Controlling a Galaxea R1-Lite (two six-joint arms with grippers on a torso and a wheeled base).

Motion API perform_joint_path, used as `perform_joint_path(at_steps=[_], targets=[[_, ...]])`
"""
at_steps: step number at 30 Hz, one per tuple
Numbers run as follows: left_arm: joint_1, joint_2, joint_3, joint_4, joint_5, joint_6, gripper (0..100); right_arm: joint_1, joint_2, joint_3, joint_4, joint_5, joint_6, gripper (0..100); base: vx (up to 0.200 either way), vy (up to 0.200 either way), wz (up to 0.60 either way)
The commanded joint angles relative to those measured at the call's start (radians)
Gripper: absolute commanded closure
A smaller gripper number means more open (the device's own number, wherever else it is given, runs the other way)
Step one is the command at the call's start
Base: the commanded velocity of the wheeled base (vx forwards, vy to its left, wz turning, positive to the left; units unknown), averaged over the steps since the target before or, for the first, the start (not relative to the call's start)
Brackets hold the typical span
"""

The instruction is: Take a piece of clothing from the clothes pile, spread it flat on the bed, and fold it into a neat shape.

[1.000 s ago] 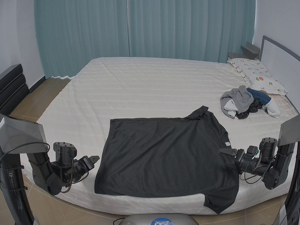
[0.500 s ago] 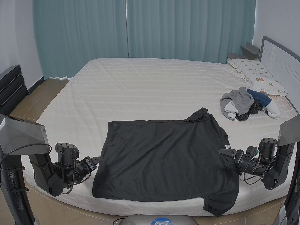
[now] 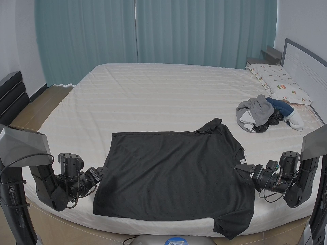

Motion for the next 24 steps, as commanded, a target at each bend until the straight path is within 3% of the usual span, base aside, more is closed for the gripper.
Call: perform_joint_path(at_steps=[1, 7, 14, 19, 20, 24], targets=[[0.008, 0.002, -0.002, -0.001, -0.004, -0.001, 0, 0.042, 0.005, -0.002, -0.01, -0.036, 0.0, 0, 0.2, 0.0, 0.0], [0.008, 0.004, -0.009, -0.001, -0.002, -0.024, 0, 0.121, 0.0, -0.056, -0.009, -0.168, -0.001, 0, 0.067, 0.0, 0.0], [0.008, 0.007, -0.026, -0.001, -0.024, -0.067, 0, 0.157, 0.028, -0.224, 0.013, -0.211, -0.009, 0, 0.0, 0.0, 0.0], [0.008, 0.007, -0.029, -0.001, -0.061, -0.112, 0, 0.175, 0.015, -0.402, 0.223, -0.222, -0.012, 0, 0.0, 0.0, 0.0], [0.008, 0.008, -0.031, -0.001, -0.068, -0.133, 0, 0.175, 0.032, -0.547, 0.375, -0.257, -0.009, 0, 0.0, 0.0, 0.0], [0.008, 0.01, -0.031, -0.001, -0.078, -0.141, 0, 0.175, 0.109, -0.728, 0.496, -0.312, -0.009, 0, 0.0, 0.0, 0.0]])
